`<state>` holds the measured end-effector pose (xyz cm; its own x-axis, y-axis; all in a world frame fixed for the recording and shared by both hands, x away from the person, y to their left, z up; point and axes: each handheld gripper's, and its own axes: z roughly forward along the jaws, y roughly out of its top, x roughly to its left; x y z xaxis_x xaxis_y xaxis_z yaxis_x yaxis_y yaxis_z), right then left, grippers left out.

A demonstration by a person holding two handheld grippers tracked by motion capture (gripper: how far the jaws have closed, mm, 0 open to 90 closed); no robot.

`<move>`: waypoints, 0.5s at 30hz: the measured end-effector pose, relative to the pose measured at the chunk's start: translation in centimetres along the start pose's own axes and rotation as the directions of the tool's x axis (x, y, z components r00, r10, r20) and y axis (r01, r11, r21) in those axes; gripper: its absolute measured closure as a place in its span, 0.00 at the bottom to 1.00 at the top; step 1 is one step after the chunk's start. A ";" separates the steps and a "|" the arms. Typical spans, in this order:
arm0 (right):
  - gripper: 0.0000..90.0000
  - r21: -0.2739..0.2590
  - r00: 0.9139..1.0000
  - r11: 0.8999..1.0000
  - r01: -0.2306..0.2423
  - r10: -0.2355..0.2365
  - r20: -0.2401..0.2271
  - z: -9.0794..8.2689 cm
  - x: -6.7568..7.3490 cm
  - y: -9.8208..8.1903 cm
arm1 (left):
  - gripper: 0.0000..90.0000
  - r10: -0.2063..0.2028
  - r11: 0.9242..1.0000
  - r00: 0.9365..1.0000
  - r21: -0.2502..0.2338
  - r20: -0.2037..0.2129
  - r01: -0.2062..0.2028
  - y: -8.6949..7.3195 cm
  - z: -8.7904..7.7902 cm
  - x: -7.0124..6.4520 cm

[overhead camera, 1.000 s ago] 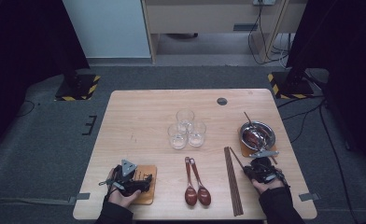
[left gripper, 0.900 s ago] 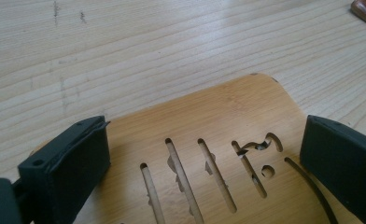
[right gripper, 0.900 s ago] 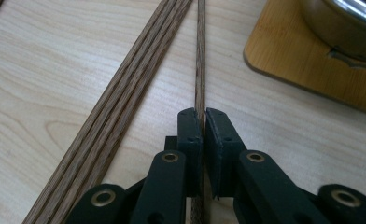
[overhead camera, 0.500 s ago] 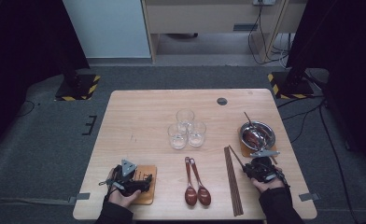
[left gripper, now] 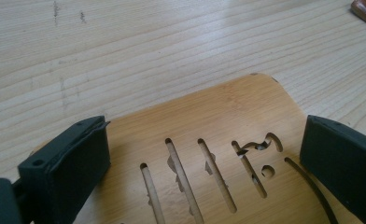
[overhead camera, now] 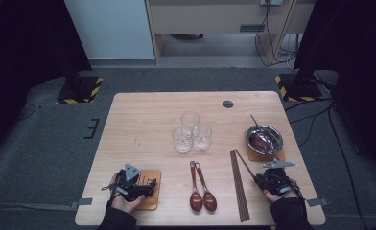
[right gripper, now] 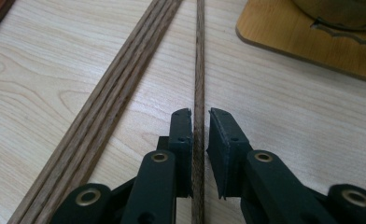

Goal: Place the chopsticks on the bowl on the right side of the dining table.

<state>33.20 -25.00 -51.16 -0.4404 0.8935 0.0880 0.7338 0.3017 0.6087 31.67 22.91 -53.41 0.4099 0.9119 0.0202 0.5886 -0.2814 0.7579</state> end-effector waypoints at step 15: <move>0.94 0.023 1.000 1.000 0.003 -0.003 0.020 0.4 0.1 -0.1 | 0.01 0.000 1.000 1.000 0.000 0.000 0.000 0.0 0.0 0.0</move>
<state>33.29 -24.78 -51.47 -0.4325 0.8989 0.0703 0.7441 0.3119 0.5907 31.67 22.91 -53.41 0.4102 0.9118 0.0203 0.5885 -0.2817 0.7578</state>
